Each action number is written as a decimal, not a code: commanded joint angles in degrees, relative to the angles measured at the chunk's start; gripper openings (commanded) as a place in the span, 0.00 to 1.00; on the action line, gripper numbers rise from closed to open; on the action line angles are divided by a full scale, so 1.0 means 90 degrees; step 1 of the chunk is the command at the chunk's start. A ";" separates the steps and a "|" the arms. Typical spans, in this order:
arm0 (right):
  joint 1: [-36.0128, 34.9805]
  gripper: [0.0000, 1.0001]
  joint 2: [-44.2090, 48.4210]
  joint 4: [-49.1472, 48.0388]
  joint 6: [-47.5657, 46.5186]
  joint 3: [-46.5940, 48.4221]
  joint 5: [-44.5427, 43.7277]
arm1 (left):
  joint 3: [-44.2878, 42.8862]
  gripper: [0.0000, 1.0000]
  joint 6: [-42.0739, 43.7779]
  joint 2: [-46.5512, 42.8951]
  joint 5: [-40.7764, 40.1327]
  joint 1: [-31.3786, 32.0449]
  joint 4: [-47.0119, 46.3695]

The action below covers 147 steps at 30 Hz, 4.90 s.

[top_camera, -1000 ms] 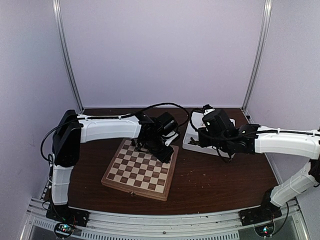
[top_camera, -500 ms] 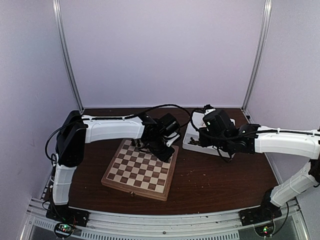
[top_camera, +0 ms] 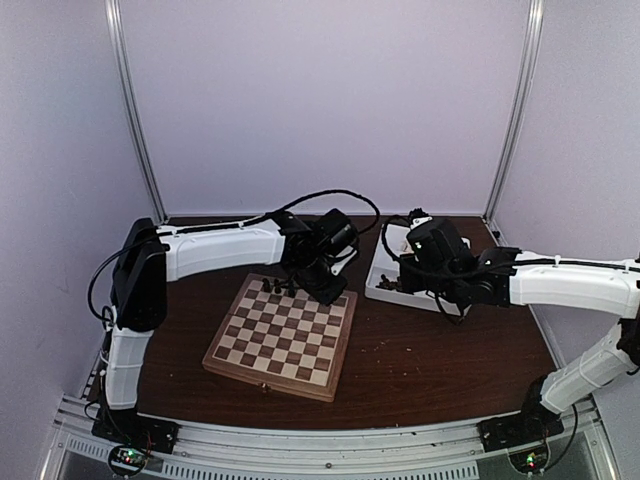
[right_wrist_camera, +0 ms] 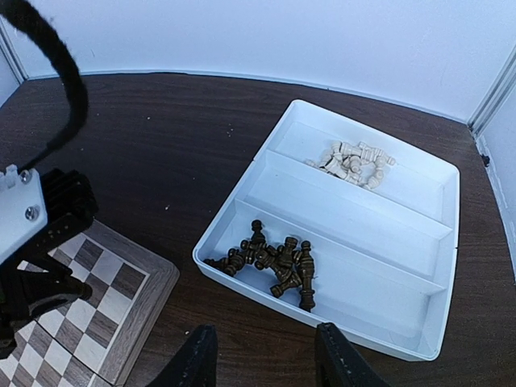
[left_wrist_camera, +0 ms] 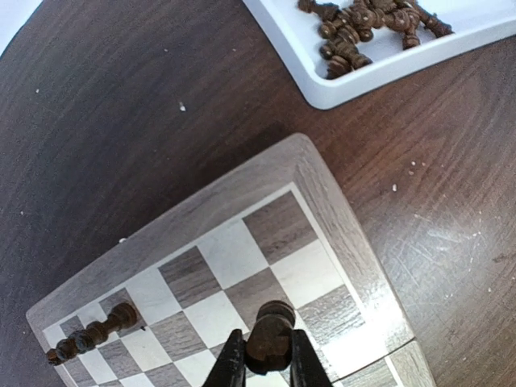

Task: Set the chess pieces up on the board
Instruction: Pick up the chess piece from the chessboard, then place the chess piece on the chessboard, then pick up the chess piece from the storage box, then place the chess piece on the chessboard.

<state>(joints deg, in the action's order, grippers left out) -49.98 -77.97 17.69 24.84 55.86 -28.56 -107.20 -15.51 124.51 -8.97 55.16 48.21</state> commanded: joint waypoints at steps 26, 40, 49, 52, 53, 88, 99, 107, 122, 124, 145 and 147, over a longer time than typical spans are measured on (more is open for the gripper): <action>0.0313 0.43 0.0178 -0.0061 0.0059 -0.0269 -0.0069 | -0.0836 0.14 0.0335 0.0785 0.0319 -0.0474 0.0093; 0.0386 0.44 0.0138 -0.0037 0.0096 -0.0269 0.0014 | -0.0800 0.32 0.0356 0.0807 0.0443 -0.0474 0.0083; 0.0543 0.44 0.0063 0.0068 0.0158 -0.0170 0.0168 | -0.0795 0.36 0.0402 0.0447 0.0330 -0.0479 0.0112; 0.0737 0.46 -0.0105 0.0146 0.0180 -0.0056 0.0455 | -0.0690 0.37 0.0430 0.0119 0.0249 -0.0474 0.0118; 0.0789 0.46 -0.0201 0.0229 0.0190 0.0027 0.0555 | -0.0651 0.37 0.0430 0.0012 0.0238 -0.0474 0.0122; 0.2350 0.32 -0.3370 0.1105 0.0602 0.2451 0.3301 | 0.1700 0.36 0.0089 -0.2571 0.0543 -0.0455 -0.1000; 0.2360 0.29 -0.4151 0.1413 0.0880 0.3085 0.2948 | 0.1960 0.36 0.0058 -0.2747 0.0460 -0.0455 -0.1015; 0.2360 0.28 -0.4452 0.1582 0.0962 0.3279 0.2652 | 0.2097 0.36 0.0066 -0.2818 0.0368 -0.0455 -0.1056; 0.2362 0.18 -0.4588 0.1674 0.0903 0.3395 0.2437 | 0.2126 0.36 0.0119 -0.2791 0.0303 -0.0455 -0.1071; 0.2364 0.17 -0.4440 0.1528 0.0871 0.3286 0.2397 | 0.2121 0.36 0.0120 -0.2795 0.0296 -0.0459 -0.1072; 0.2296 0.14 -0.1960 -0.2585 -0.0530 0.0413 0.5436 | 0.2230 0.36 0.0011 -0.2986 0.0226 -0.0455 -0.1147; 0.2197 0.14 -0.1776 -0.3194 -0.0529 0.0034 0.6160 | 0.2277 0.36 -0.0028 -0.3035 0.0199 -0.0460 -0.1147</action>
<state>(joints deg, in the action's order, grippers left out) -29.19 -97.21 3.70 22.22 61.32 11.38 -87.44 -14.68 99.77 -6.48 51.09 40.14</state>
